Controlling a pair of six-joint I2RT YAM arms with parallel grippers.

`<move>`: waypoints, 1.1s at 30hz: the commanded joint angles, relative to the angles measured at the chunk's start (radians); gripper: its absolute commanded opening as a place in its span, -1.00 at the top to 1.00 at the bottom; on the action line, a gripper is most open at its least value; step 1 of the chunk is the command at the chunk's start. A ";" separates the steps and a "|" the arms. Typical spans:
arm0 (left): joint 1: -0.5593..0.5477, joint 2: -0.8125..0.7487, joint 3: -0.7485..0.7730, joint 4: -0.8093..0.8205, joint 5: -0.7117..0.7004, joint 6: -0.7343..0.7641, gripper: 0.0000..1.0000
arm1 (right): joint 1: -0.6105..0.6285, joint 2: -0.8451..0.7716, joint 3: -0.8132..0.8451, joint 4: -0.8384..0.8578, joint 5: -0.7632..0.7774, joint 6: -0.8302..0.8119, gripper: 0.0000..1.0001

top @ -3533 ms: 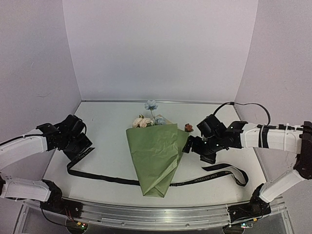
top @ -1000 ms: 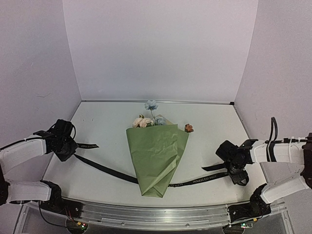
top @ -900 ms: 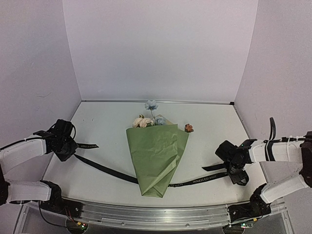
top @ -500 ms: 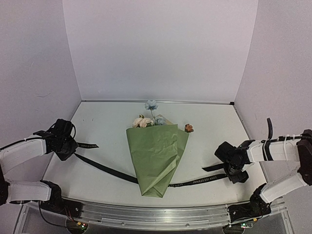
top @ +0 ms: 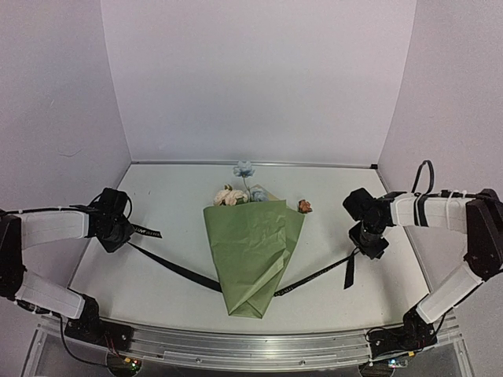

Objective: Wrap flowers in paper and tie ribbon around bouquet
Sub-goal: Move the ribbon to the center of the board, then place the left side of the ribbon on the folded bouquet.

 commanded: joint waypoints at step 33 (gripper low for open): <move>0.096 0.099 0.040 0.333 0.184 -0.035 1.00 | -0.166 0.120 0.322 -0.009 0.018 -0.388 1.00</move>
